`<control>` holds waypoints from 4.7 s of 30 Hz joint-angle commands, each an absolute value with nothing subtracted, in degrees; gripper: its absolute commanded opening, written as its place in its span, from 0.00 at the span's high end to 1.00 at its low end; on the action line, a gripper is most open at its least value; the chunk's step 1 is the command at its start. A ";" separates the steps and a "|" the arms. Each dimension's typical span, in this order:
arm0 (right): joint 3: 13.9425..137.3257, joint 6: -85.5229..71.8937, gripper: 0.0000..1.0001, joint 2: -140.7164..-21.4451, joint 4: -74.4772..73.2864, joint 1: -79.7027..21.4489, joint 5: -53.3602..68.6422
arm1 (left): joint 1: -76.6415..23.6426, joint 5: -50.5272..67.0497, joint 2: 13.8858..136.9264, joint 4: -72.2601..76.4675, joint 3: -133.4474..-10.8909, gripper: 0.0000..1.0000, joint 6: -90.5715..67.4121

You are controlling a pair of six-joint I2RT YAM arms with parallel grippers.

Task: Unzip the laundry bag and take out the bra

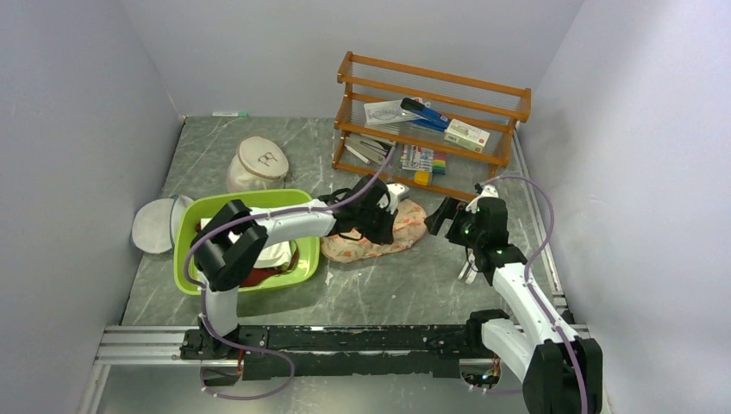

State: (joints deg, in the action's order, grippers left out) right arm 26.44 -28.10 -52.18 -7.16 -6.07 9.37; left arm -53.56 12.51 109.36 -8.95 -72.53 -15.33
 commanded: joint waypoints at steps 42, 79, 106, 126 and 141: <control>38.31 -33.20 0.50 -57.81 -25.24 -41.65 -12.58 | -46.85 22.43 107.77 -19.59 -76.73 0.93 -15.72; 41.54 -33.48 0.83 -63.18 -25.63 -45.00 -23.29 | -46.83 25.03 107.49 -18.38 -76.12 0.93 -16.77; 40.70 -34.26 1.00 -62.52 -25.87 -44.78 -27.09 | -46.83 24.05 106.58 -18.68 -76.03 0.93 -16.06; 35.29 -25.02 1.00 -56.93 -17.72 -26.45 -6.65 | -46.85 22.22 104.13 -18.60 -75.50 0.93 -13.97; 30.46 -24.85 1.00 -53.07 -10.59 -26.46 2.33 | -48.62 25.52 97.20 -13.72 -72.42 0.35 -9.99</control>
State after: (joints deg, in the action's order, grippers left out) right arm 31.35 -25.43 -54.08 -14.33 -26.74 -0.32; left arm -47.72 26.59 100.47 -15.88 -72.40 -12.21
